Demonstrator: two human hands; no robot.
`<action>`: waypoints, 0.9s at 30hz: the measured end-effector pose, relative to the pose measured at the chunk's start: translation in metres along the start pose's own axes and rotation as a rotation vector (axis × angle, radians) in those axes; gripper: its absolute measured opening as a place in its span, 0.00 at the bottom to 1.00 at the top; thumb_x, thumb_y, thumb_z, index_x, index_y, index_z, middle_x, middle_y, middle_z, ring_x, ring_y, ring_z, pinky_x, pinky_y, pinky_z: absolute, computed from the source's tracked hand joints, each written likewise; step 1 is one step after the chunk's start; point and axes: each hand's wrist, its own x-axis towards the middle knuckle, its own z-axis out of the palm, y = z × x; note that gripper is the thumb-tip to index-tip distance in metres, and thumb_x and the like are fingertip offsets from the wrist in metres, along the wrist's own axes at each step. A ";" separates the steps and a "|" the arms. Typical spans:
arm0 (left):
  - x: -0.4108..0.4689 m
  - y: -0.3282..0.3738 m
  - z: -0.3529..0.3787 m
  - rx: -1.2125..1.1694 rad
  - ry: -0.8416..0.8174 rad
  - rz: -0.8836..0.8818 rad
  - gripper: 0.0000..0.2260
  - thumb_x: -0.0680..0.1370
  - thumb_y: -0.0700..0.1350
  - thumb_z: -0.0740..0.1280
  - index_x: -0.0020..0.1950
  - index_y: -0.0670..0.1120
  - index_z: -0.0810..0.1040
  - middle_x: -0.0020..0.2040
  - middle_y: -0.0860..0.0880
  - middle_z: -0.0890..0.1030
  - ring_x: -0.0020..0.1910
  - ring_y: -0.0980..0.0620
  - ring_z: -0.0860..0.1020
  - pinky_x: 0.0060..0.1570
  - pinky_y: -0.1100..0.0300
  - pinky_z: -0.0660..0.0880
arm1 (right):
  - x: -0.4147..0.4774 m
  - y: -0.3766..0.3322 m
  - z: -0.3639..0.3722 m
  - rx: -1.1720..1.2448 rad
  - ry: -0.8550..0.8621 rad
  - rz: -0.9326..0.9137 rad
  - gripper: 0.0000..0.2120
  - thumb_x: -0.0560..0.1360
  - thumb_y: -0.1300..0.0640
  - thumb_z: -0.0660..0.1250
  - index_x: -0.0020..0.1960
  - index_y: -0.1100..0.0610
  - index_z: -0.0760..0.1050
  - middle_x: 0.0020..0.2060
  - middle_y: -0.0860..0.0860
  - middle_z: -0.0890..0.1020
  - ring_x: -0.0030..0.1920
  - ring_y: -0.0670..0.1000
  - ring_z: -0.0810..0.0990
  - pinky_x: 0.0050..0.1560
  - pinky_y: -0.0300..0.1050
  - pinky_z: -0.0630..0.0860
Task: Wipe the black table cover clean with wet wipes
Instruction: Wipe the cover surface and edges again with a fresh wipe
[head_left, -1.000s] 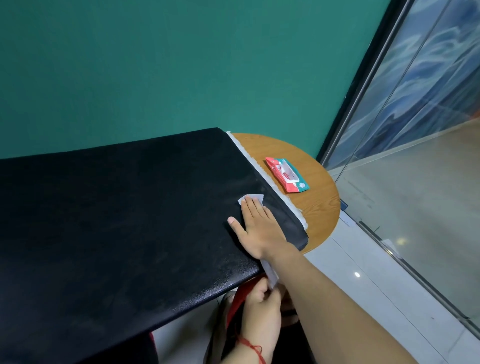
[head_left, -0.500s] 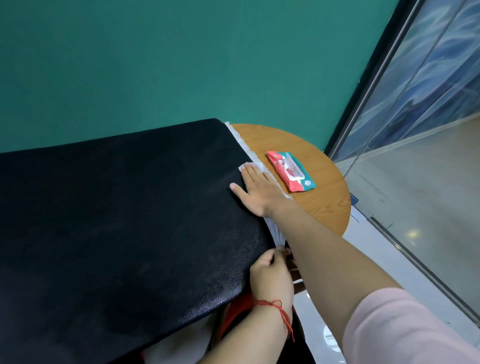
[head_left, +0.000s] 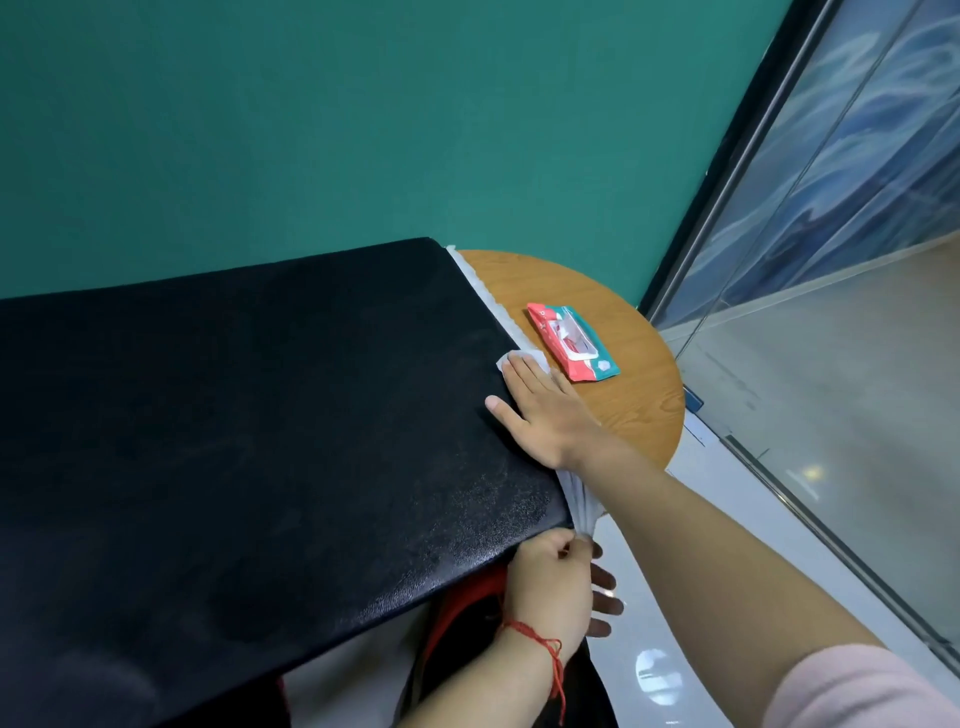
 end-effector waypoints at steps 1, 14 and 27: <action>-0.005 -0.002 -0.004 0.063 -0.012 0.015 0.12 0.84 0.46 0.61 0.52 0.40 0.80 0.34 0.46 0.82 0.30 0.45 0.82 0.29 0.58 0.75 | -0.010 0.001 0.000 0.003 0.005 0.008 0.40 0.83 0.29 0.37 0.87 0.52 0.42 0.86 0.45 0.42 0.83 0.43 0.35 0.84 0.52 0.38; -0.072 0.058 -0.216 0.623 0.381 0.562 0.07 0.84 0.45 0.66 0.48 0.50 0.83 0.36 0.49 0.85 0.26 0.50 0.80 0.29 0.63 0.73 | -0.105 -0.011 0.019 0.018 0.109 0.063 0.40 0.82 0.28 0.33 0.87 0.50 0.44 0.86 0.45 0.46 0.84 0.43 0.36 0.84 0.58 0.38; -0.087 0.047 -0.368 0.873 0.708 0.598 0.05 0.85 0.52 0.64 0.52 0.59 0.78 0.37 0.60 0.84 0.34 0.57 0.82 0.42 0.56 0.77 | -0.142 -0.112 0.038 0.016 0.013 -0.210 0.44 0.83 0.28 0.39 0.87 0.58 0.44 0.86 0.50 0.43 0.84 0.45 0.35 0.84 0.50 0.38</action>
